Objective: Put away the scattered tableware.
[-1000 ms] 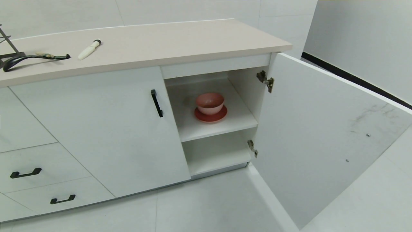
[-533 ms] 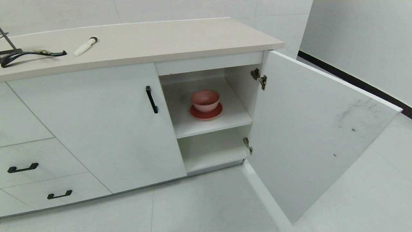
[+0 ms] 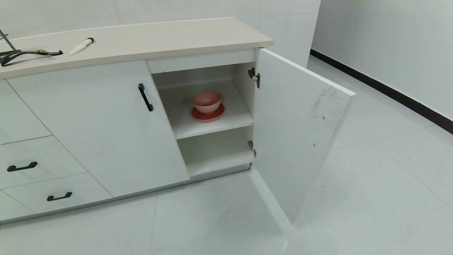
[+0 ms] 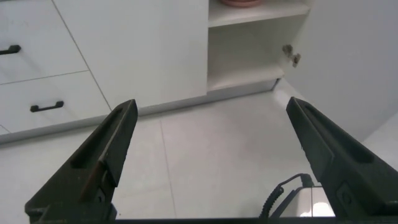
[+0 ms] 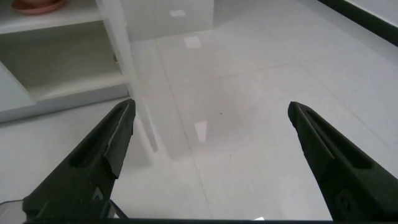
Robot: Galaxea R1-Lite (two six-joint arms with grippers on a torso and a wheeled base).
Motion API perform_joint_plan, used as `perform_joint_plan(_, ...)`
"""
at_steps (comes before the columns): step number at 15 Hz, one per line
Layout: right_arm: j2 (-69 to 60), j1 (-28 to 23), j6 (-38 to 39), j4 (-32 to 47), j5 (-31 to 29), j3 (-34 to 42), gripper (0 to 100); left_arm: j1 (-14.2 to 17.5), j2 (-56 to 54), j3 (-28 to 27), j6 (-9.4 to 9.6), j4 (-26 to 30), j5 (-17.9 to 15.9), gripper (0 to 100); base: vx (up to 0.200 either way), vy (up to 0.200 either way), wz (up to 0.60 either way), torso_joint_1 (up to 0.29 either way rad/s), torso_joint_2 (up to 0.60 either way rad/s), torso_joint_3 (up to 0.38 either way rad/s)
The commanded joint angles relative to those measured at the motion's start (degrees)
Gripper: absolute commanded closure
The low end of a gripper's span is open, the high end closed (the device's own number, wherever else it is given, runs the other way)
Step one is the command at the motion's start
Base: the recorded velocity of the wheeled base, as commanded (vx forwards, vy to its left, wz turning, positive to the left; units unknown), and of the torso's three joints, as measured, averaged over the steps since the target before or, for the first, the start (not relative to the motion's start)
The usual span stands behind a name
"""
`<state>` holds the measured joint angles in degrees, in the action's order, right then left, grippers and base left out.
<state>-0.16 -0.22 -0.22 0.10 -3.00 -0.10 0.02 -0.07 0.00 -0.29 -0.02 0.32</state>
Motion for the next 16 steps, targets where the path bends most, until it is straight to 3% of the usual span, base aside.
perform_joint_plan(1,0.25,0.04,-0.13,-0.01,0.01,0.01,0,0.06,0.07,0.00,-0.06,-0.06,0.03,0,0.200,-0.200,0.00,0.002,0.00,0.007)
perform_joint_plan(10,0.16,0.04,-0.04,-0.01,0.01,0.01,0,0.06,0.07,0.00,-0.06,0.02,0.03,0,0.000,0.000,0.60,0.003,0.00,-0.001)
perform_joint_plan(15,0.16,0.13,-0.40,0.08,0.01,0.01,0,0.06,0.07,0.00,-0.15,0.02,0.03,0,0.000,0.000,0.00,0.000,0.00,0.000)
perform_joint_plan(16,0.16,0.13,-0.40,0.08,0.01,0.01,100,0.06,0.07,0.00,-0.15,0.02,0.03,0,0.000,0.000,0.00,0.000,0.00,0.000)
